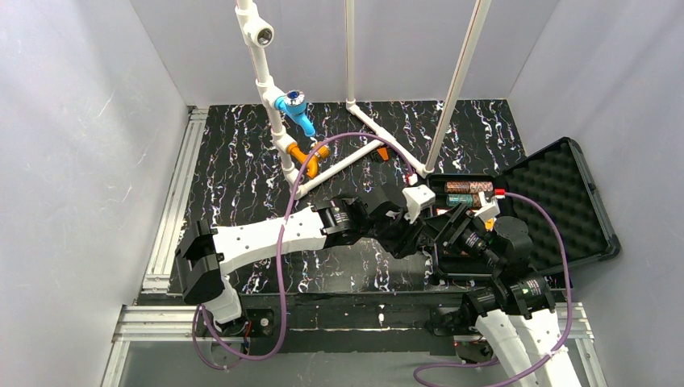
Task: Pack up texas hold em set
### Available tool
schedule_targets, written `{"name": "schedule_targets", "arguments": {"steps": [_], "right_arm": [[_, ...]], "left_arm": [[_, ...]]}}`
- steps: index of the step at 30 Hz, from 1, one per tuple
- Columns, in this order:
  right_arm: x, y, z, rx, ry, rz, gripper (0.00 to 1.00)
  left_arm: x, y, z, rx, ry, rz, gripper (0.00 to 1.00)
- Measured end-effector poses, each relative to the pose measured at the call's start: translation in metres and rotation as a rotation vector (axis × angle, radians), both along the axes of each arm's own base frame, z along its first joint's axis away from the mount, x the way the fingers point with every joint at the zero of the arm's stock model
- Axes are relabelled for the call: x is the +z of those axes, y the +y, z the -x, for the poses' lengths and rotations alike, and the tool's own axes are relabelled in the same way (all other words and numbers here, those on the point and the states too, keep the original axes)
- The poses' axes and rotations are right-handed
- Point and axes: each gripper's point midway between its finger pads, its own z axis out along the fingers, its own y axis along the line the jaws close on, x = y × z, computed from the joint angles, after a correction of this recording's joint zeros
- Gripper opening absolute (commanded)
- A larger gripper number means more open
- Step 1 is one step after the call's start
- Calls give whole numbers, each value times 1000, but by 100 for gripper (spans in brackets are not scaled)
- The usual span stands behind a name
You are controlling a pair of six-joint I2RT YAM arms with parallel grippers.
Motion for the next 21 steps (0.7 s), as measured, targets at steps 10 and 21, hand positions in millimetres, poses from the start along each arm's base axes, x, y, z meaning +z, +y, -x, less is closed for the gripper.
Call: {"name": "schedule_targets", "arguments": {"steps": [10,21], "right_arm": [[-6,3,1,28,28,11,63],[-8,10,4,74,34,-8,58]], "left_arm": [[0,1,-3,9,-11,-4,0],[6,-3,-6,18,-26,19,0]]}}
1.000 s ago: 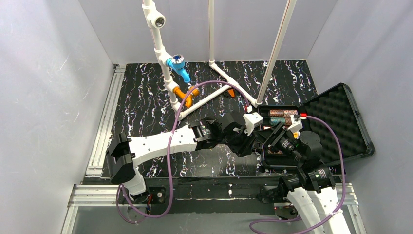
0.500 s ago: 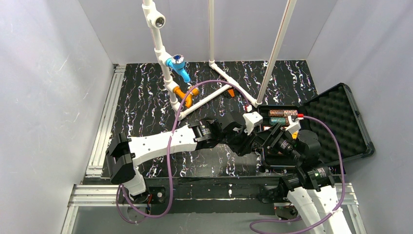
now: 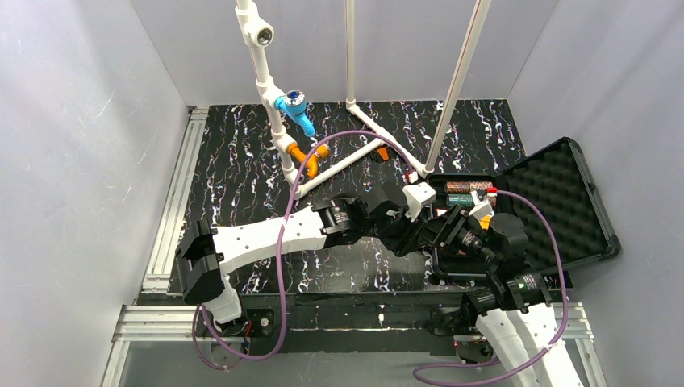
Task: Pack up texas hold em set
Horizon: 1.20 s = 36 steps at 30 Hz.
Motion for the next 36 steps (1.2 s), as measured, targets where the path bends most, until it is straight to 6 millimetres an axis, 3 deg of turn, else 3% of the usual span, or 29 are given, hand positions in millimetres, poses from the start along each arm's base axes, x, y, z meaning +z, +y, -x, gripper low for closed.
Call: {"name": "schedule_targets", "arguments": {"steps": [5,9,14,18,19,22,26,32,36], "right_arm": [[-1,1,0,5,-4,-4,49],[0,2,-1,9,-9,-7,21],[0,1,-1,8,-10,-6,1],[-3,-1,-2,-6,-2,8,1],[-9,-2,-2,-13,18,22,1],[-29,-9,-2,-47,92,81,1],[-45,-20,-2,-92,155,152,1],[-44,-40,-6,-186,168,243,1],[-46,-55,-10,-254,183,317,1]], "left_arm": [[-1,0,-3,12,-8,-5,3],[-1,0,-4,17,-10,-9,8],[-1,1,-5,25,-14,-10,40],[1,-1,-7,29,-20,-1,71],[4,-3,-8,32,-27,14,82],[12,-4,-12,52,-46,40,98],[14,9,-14,89,-68,49,98],[24,38,-11,132,-91,61,98],[30,58,-2,139,-101,66,92]]}}
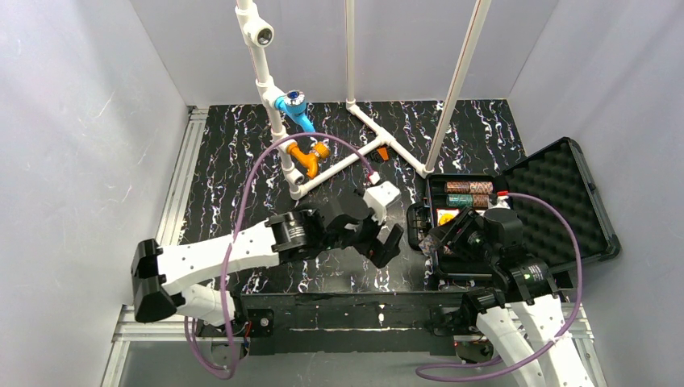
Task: Pack up texas hold em set
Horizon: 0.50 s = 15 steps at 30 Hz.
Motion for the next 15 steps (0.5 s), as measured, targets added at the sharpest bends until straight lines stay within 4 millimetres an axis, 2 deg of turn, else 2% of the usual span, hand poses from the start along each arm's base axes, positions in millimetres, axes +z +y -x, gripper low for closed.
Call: {"name": "schedule_targets", "arguments": {"steps": [4,6,13,15], "right_arm": [[-6,-17,-1,-68,23,80,1],[-7,-25,-1,-100,32,116,1],[-8,-65,2,-258,62,264,1],[-9,-77,4,-302,74,311,1]], "left_arm": [[3,23,14,10,-25,-25,86],[6,41,17,38,-46,-41,82],[43,126,-14,354,-181,-50,66],[50,142,-23,428,-213,-62,64]]}}
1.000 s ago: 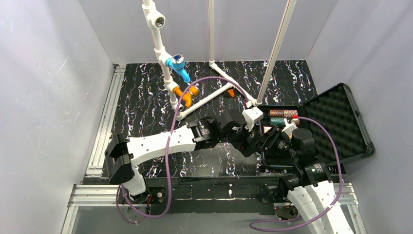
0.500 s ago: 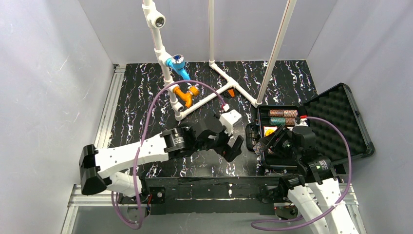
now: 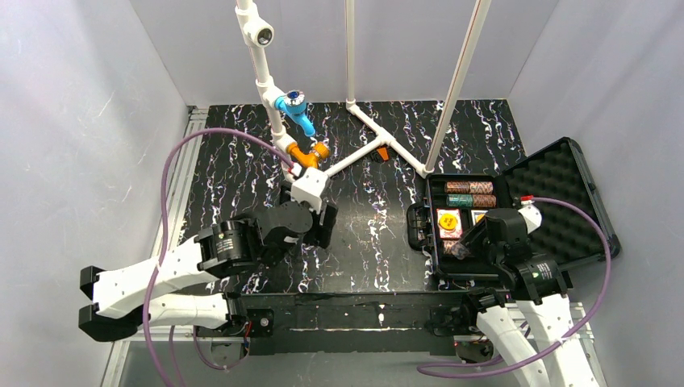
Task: Pack up texas hold em set
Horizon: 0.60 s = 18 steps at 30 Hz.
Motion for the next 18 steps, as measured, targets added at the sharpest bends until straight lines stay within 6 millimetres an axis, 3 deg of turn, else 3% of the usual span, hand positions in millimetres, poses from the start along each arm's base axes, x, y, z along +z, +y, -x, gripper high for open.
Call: {"name": "schedule_targets", "arguments": {"steps": [4,9,18], "right_arm": [[2,-27,6,-100,23,106,1],[6,-49,9,-186,22,192,1],[6,-56,9,-250,28,203,1]], "left_arm": [[5,19,-27,137,-9,-35,61],[-4,27,-55,241,12,-84,54],[8,34,-86,314,-10,-72,51]]}}
